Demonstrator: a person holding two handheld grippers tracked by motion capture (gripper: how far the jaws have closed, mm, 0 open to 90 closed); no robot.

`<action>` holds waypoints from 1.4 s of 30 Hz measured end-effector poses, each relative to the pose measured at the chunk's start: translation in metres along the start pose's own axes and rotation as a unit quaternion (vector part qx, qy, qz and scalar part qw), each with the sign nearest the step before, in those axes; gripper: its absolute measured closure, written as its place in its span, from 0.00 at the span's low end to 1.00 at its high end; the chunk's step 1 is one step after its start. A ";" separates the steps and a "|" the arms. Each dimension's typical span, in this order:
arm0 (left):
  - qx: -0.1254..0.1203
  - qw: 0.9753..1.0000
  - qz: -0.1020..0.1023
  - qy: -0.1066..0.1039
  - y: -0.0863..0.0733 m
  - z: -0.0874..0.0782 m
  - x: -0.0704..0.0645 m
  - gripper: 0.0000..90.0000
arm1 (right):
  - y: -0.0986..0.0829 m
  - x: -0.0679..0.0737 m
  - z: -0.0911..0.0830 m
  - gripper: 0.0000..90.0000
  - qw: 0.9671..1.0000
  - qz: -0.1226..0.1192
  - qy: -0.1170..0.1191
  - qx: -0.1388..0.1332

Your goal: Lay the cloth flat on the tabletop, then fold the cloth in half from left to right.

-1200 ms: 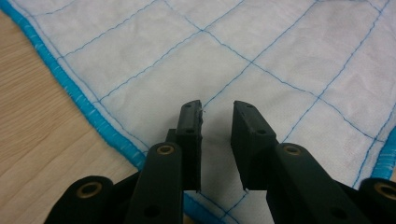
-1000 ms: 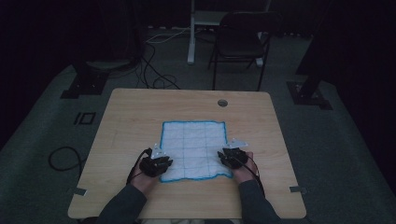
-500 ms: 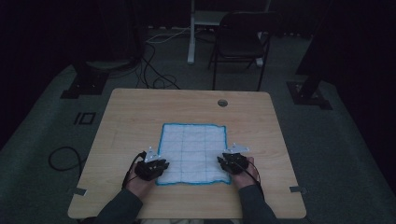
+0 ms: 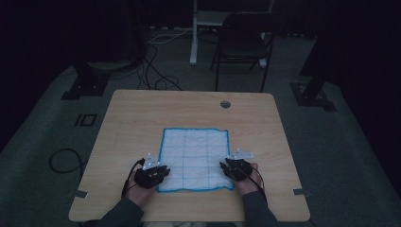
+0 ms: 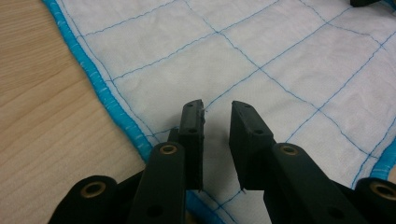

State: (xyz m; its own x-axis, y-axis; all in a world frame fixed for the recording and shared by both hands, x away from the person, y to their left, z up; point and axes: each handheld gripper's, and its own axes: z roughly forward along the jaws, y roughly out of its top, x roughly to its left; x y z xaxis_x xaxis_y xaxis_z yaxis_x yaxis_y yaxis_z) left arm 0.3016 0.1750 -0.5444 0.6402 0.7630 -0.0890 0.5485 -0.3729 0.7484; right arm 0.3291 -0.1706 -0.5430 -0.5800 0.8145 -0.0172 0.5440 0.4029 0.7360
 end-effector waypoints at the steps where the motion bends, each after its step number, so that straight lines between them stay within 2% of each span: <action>1: -0.001 1.000 -0.001 -0.001 0.000 0.000 0.000 0.84 | 0.000 0.000 0.000 0.74 1.000 0.000 0.000 0.000; 5: -0.001 1.000 0.002 -0.001 -0.001 0.000 -0.001 0.84 | -0.001 0.000 0.000 0.74 1.000 0.002 0.001 -0.001; 8: 0.000 1.000 0.001 -0.007 0.000 -0.001 0.000 0.79 | -0.001 0.000 0.000 0.74 1.000 0.002 0.002 -0.001; 12: -0.002 1.000 -0.005 -0.002 0.001 -0.002 0.002 0.72 | -0.001 0.000 0.000 0.74 1.000 0.002 0.002 -0.002; 17: -0.006 0.999 -0.028 0.018 0.005 -0.004 0.011 0.68 | -0.001 0.000 0.000 0.74 1.000 0.003 0.002 -0.002; 20: -0.004 0.998 -0.046 0.041 0.008 -0.004 0.019 0.66 | -0.001 0.000 0.000 0.74 1.000 0.003 0.003 -0.001; 22: -0.004 0.998 -0.046 0.041 0.008 -0.004 0.019 0.65 | -0.001 0.000 0.000 0.74 1.000 0.003 0.003 -0.001; 23: -0.001 0.996 -0.066 0.054 0.011 -0.002 0.027 0.65 | -0.001 0.000 0.000 0.74 1.000 0.003 0.004 -0.001; 24: 0.001 0.996 -0.070 0.060 0.012 0.000 0.030 0.65 | -0.001 0.000 0.000 0.74 1.000 0.004 0.004 -0.001; 29: 0.010 0.995 -0.068 0.075 0.016 0.007 0.032 0.62 | -0.001 -0.001 0.000 0.74 1.000 0.004 0.005 -0.002; 33: 0.007 0.995 -0.067 0.076 0.017 0.009 0.031 0.61 | -0.001 0.000 0.000 0.73 1.000 0.004 0.004 -0.002; 38: -0.004 0.995 -0.070 0.071 0.017 0.014 0.025 0.58 | -0.001 0.000 0.000 0.73 1.000 0.004 0.003 -0.003; 42: -0.004 0.995 -0.058 0.079 0.019 0.018 0.018 0.58 | -0.001 0.000 0.000 0.73 1.000 0.002 0.002 -0.003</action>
State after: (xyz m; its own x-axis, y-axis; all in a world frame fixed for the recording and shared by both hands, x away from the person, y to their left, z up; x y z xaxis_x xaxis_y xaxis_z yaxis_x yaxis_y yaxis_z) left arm 0.3334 0.1717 -0.5436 0.4788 0.8750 -0.0713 0.6095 -0.2729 0.7443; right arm 0.3285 -0.1709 -0.5438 -0.5801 0.8144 -0.0120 0.5426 0.3974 0.7400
